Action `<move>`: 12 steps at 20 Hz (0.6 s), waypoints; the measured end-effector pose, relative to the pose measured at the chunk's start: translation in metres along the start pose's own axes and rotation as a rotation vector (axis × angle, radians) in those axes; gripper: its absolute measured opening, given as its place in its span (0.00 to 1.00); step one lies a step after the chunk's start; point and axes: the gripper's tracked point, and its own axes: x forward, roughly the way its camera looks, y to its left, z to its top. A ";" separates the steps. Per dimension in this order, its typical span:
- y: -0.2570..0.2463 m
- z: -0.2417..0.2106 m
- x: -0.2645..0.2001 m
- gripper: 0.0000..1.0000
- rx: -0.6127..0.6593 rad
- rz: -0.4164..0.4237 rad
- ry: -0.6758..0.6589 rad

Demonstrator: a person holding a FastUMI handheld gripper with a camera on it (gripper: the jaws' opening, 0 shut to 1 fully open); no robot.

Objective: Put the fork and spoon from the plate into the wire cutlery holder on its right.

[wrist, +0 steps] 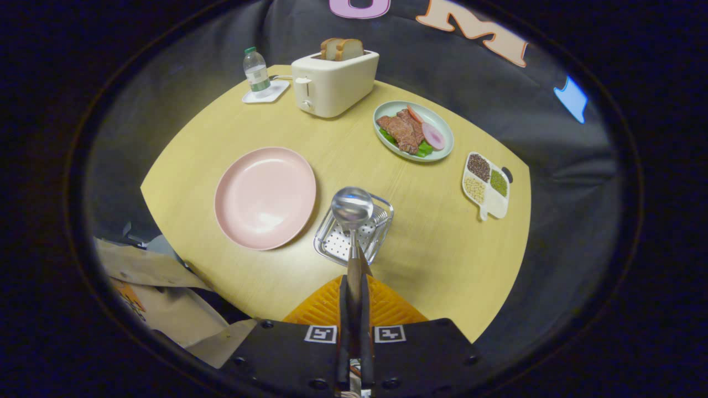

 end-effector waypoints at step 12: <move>0.022 0.049 -0.013 0.73 0.119 -0.020 -0.239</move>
